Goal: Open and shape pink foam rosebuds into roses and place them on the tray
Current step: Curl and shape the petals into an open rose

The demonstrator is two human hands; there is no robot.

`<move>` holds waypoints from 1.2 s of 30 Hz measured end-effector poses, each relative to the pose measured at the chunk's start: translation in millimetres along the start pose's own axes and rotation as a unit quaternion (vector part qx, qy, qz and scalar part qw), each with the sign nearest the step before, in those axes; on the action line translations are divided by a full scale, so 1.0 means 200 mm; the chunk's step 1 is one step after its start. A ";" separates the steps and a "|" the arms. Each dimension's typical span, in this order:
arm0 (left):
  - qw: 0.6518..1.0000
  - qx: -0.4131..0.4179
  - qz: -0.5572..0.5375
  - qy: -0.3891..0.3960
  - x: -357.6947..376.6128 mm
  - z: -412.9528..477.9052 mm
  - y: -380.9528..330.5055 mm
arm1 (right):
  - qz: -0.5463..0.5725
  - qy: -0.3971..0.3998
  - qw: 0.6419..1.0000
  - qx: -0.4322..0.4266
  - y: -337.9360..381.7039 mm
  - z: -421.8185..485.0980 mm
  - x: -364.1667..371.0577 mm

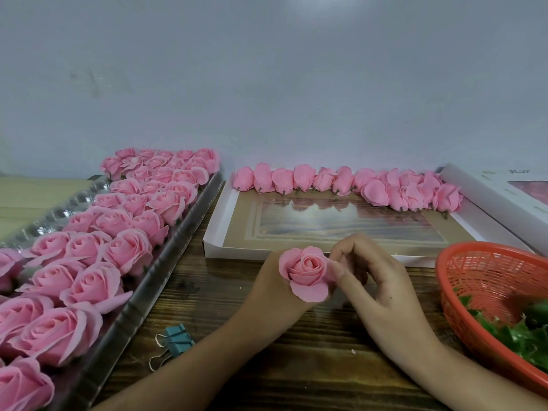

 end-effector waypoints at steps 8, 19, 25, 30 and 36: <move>0.994 0.047 -0.046 0.089 0.05 0.04 -0.07 | 0.024 -0.010 1.000 0.013 -0.01 0.00 0.01; 0.991 0.048 -0.085 0.090 0.06 0.05 -0.06 | 0.008 0.010 0.999 0.047 -0.05 0.01 0.02; 0.999 -0.036 -0.029 -0.001 0.00 -0.01 0.00 | 0.016 -0.010 0.999 0.036 -0.04 0.01 0.01; 0.999 0.008 0.010 0.033 0.01 0.02 -0.02 | 0.023 0.015 0.999 0.024 -0.01 0.00 0.01; 0.997 0.034 0.047 0.053 0.02 0.04 -0.04 | 0.031 0.020 0.999 0.015 0.01 0.00 0.01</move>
Point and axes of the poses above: each hand's wrist, its own z-axis towards the middle knuckle, its own x-axis out of the palm, y = z × x, the point moved 3 cm from there along z, towards the middle knuckle, and after that the axes turned 10 degrees about x, right-handed, at the moved point
